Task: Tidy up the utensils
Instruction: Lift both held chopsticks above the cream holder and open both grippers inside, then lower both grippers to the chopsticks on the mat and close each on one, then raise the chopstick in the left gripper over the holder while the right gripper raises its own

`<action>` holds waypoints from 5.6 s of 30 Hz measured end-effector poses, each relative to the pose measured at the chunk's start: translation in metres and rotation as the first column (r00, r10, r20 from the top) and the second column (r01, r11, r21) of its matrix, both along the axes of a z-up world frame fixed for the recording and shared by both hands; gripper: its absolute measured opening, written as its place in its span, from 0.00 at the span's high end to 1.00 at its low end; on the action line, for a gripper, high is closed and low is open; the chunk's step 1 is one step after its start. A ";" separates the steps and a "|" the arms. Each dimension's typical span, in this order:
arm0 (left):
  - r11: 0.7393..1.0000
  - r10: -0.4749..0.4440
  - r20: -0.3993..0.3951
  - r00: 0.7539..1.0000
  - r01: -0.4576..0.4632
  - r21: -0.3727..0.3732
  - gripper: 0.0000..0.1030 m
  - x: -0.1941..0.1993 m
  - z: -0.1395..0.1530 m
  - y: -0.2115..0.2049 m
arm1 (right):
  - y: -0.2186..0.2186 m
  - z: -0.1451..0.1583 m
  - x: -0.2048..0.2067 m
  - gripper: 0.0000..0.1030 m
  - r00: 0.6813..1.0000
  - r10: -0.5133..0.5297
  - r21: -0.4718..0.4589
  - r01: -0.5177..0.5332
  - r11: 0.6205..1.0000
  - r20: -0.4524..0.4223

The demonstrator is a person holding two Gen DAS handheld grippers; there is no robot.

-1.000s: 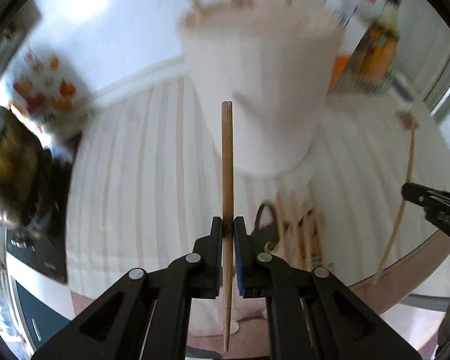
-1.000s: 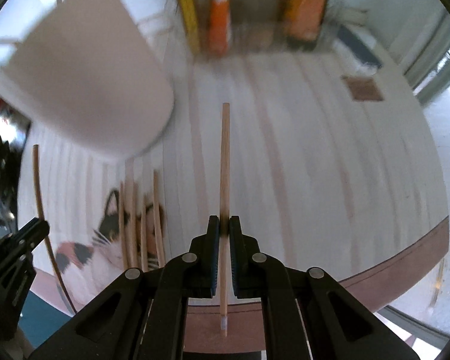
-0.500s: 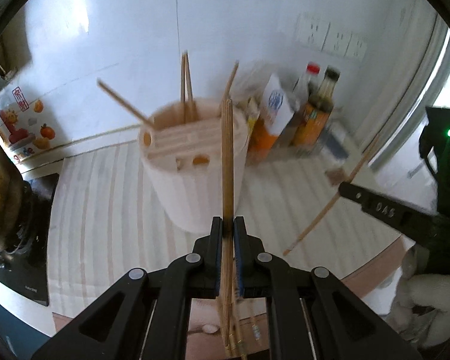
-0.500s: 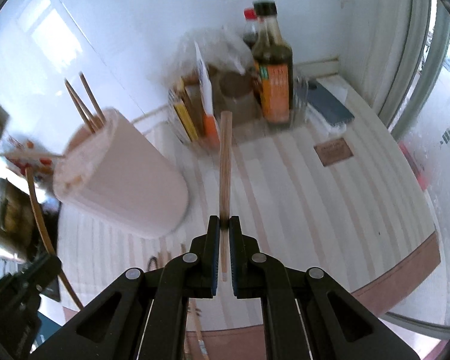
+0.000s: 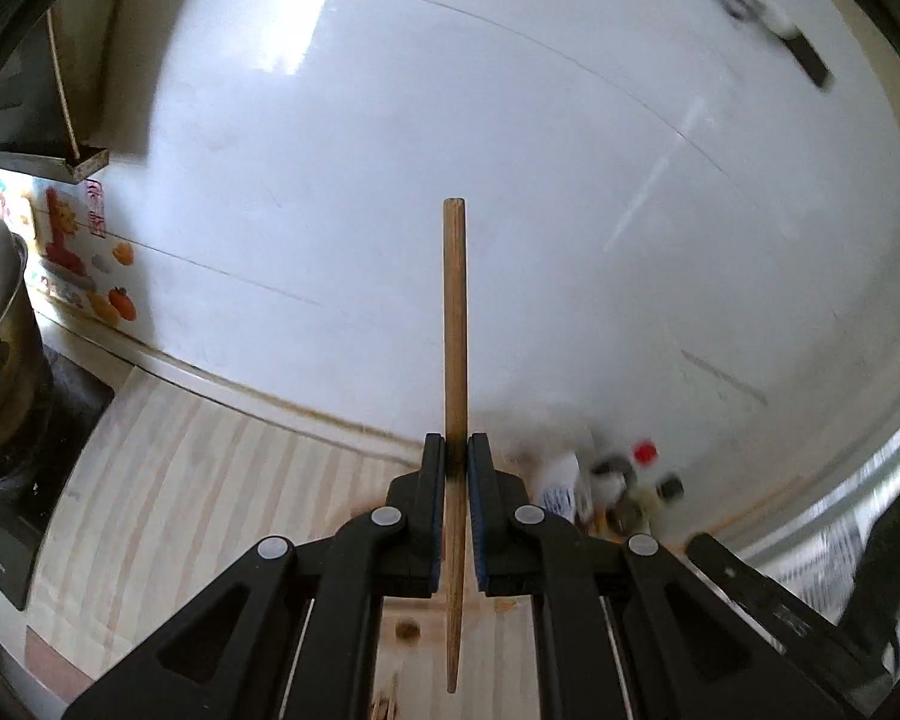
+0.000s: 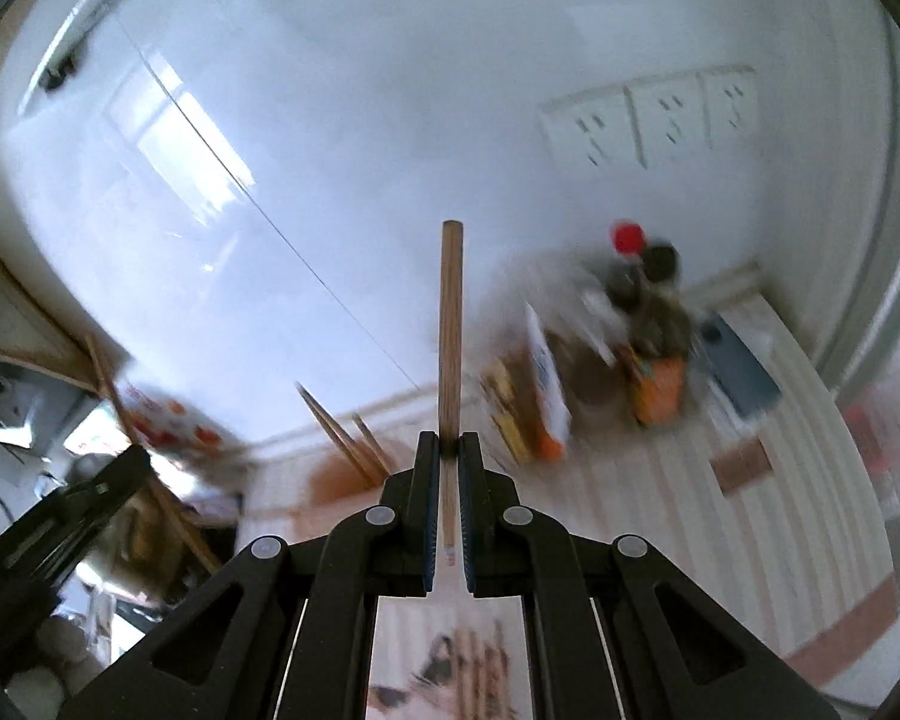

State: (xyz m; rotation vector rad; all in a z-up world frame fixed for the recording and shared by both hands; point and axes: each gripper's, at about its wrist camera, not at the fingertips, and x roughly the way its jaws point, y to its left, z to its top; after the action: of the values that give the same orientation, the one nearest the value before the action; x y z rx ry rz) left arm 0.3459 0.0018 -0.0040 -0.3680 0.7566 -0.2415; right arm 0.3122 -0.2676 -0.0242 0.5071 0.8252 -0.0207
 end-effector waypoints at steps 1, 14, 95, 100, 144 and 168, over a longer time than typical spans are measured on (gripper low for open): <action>1.000 0.017 0.002 1.000 -0.017 -0.006 0.95 0.009 0.000 0.001 | 0.002 0.006 0.008 0.94 1.000 0.007 0.006 -0.007 1.000 0.011; 0.989 0.123 -0.036 0.992 -0.119 0.090 0.95 0.076 -0.060 -0.007 | 0.038 -0.019 0.087 0.94 0.993 0.108 -0.009 -0.109 0.994 -0.042; 0.898 -0.027 -0.623 0.782 0.292 0.328 0.30 -0.088 -0.331 -0.021 | 0.084 -0.326 -0.075 0.94 0.788 0.166 -0.136 -0.301 0.944 -0.593; 0.873 -0.083 -0.638 0.765 0.365 0.324 0.52 -0.079 -0.341 -0.050 | 0.043 -0.324 -0.083 0.93 0.784 0.117 -0.124 -0.240 0.963 -0.609; 0.855 -0.136 -0.662 0.737 0.424 0.297 0.96 -0.073 -0.348 -0.067 | 0.002 -0.325 -0.088 0.93 0.772 0.082 -0.075 -0.166 0.983 -0.631; 0.893 -0.078 -0.668 0.740 0.349 0.283 0.92 -0.069 -0.353 -0.022 | 0.030 -0.325 -0.073 0.93 0.736 0.109 -0.118 -0.249 0.961 -0.668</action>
State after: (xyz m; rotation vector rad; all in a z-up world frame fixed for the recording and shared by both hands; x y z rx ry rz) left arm 0.2771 -0.0203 -0.3571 0.0464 1.5164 -0.1746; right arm 0.2388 -0.2377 -0.3493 0.2114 1.5556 -0.1088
